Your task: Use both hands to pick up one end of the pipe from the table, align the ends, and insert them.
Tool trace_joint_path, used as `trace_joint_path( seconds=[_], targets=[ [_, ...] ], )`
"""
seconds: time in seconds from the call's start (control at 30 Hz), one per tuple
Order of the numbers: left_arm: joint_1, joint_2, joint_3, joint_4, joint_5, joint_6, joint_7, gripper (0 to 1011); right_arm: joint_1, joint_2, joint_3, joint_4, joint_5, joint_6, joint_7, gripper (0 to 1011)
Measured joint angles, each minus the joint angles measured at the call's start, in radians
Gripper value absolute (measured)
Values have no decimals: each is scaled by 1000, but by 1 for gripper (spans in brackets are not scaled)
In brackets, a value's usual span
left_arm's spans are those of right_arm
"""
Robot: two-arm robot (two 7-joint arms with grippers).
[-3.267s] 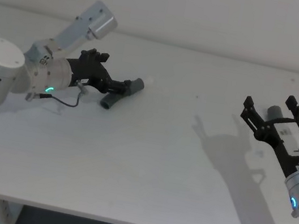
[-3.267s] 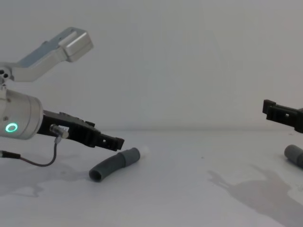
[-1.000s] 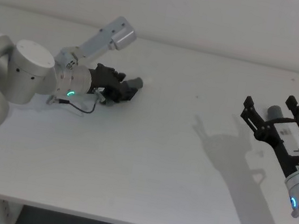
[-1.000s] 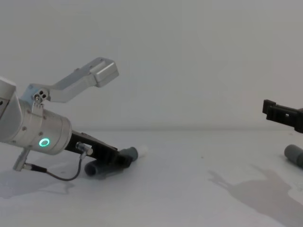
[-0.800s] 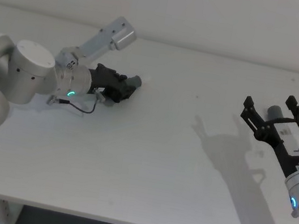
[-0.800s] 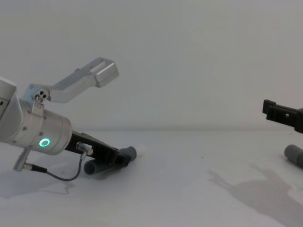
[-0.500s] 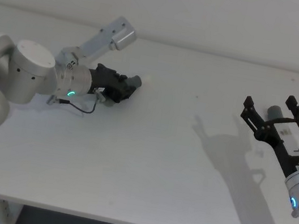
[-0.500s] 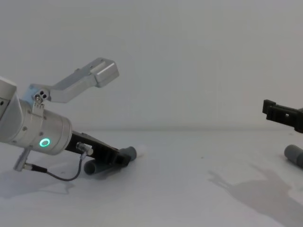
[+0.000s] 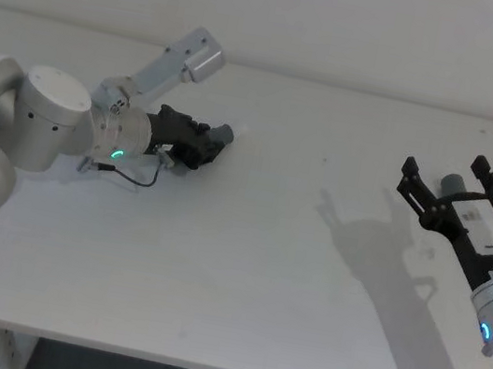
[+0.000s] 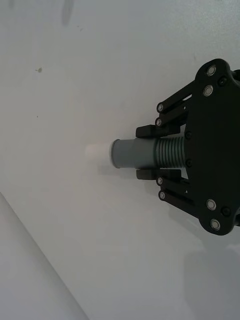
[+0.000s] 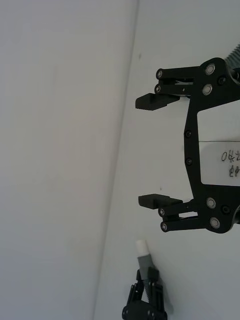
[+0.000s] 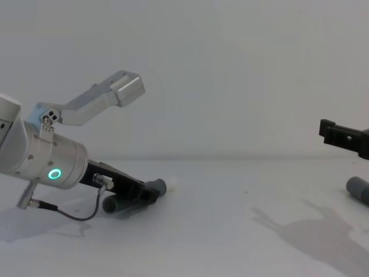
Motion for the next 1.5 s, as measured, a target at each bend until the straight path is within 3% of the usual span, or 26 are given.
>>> trace_joint_path(
  seconds=[0.2,0.6,0.97,1.27,1.5],
  targets=[
    [0,0,0,0,0,0,0,354,23,12,4,-6,5,23,25,1002],
    [0,0,0,0,0,0,0,354,147,67,10,19,21,133,127,1001],
    [0,0,0,0,0,0,0,354,231,91,16,48,63,280,180,1002],
    [0,0,0,0,0,0,0,354,302,108,25,87,120,462,205,1001],
    [0,0,0,0,0,0,0,354,336,128,22,128,141,544,221,1002]
  ],
)
